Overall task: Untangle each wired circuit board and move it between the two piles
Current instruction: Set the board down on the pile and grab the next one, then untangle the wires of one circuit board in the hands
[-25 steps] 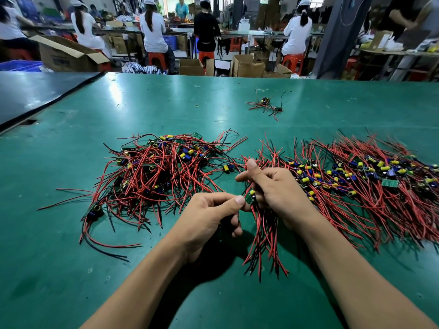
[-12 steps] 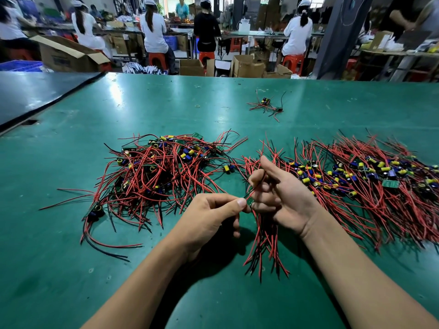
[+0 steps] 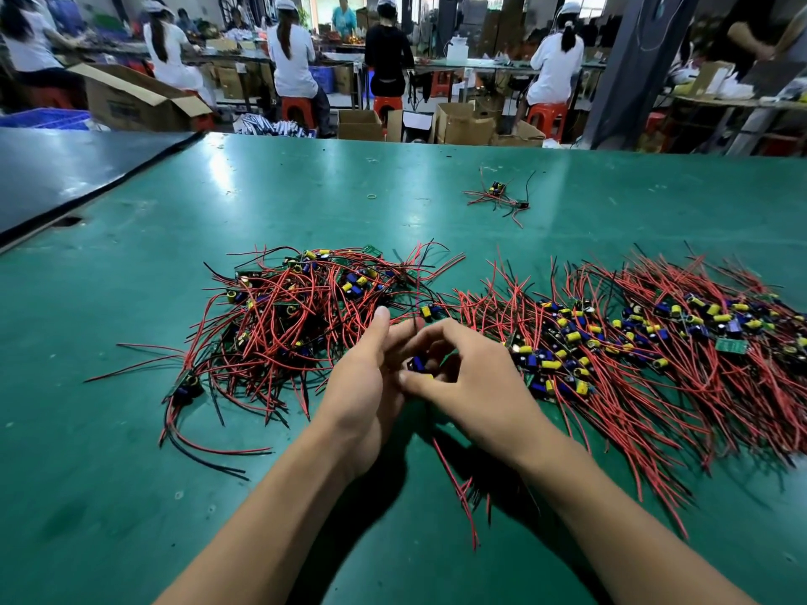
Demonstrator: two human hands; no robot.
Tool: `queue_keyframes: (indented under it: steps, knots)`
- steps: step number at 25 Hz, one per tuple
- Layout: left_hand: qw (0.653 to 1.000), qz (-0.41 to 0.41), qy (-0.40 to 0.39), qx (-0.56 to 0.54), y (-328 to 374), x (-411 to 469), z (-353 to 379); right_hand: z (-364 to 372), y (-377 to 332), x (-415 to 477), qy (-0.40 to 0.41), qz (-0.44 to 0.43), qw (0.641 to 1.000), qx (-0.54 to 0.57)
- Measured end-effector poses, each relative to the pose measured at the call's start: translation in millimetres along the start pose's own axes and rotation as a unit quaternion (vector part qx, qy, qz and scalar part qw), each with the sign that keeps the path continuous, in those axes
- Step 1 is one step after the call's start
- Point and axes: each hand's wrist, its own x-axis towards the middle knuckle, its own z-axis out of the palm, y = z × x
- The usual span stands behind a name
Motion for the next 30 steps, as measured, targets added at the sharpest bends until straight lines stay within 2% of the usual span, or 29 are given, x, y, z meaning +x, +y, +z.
queue_keyframes:
  steps: [2,4,6,9,11,13,15,17,21,23,25,27,30]
  knots:
    - [1.0,0.003,-0.01,-0.007,-1.8,2.3,-2.1,1.7,-0.5,-0.1,0.04,-0.008,0.999,-0.014]
    - [0.999,0.031,0.004,0.022,-4.6,6.7,-6.1,-5.0,1.8,3.3,0.112,-0.009,0.993,-0.042]
    - [0.99,0.074,0.037,0.115,-7.0,8.6,-9.9,-21.9,7.5,10.6,0.166,0.025,0.981,-0.092]
    - [0.949,0.126,0.06,0.282,-13.5,7.7,-13.9,-53.7,14.7,17.8,0.178,0.123,0.966,-0.144]
    - [0.926,0.141,0.063,0.343,-14.3,7.6,-15.1,-54.3,13.2,18.0,0.196,0.122,0.958,-0.172]
    - [0.912,0.155,0.067,0.374,-13.6,8.2,-15.2,-36.9,9.3,21.5,0.175,0.064,0.96,-0.211]
    - [0.907,0.165,0.068,0.381,-13.1,9.5,-17.4,-15.9,7.7,35.2,0.11,0.009,0.959,-0.259]
    - [0.904,0.172,0.066,0.386,-13.6,10.5,-20.7,-5.1,8.7,58.7,0.046,-0.004,0.947,-0.317]
    - [0.893,0.183,0.065,0.407,-16.5,12.2,-23.4,3.3,17.2,96.7,-0.058,0.022,0.866,-0.496]
    - [0.897,0.177,0.064,0.399,-15.9,12.8,-23.5,3.6,16.6,104.8,-0.06,0.024,0.849,-0.524]
    - [0.899,0.172,0.063,0.398,-14.3,13.3,-24.7,0.6,12.8,106.5,-0.035,0.014,0.857,-0.514]
    - [0.897,0.17,0.059,0.403,-13.6,13.5,-25.3,-6.8,7.7,102.0,0.011,0.003,0.889,-0.459]
    - [0.903,0.167,0.054,0.391,-12.5,11.0,-23.8,-19.7,-7.7,90.1,0.145,-0.048,0.96,-0.235]
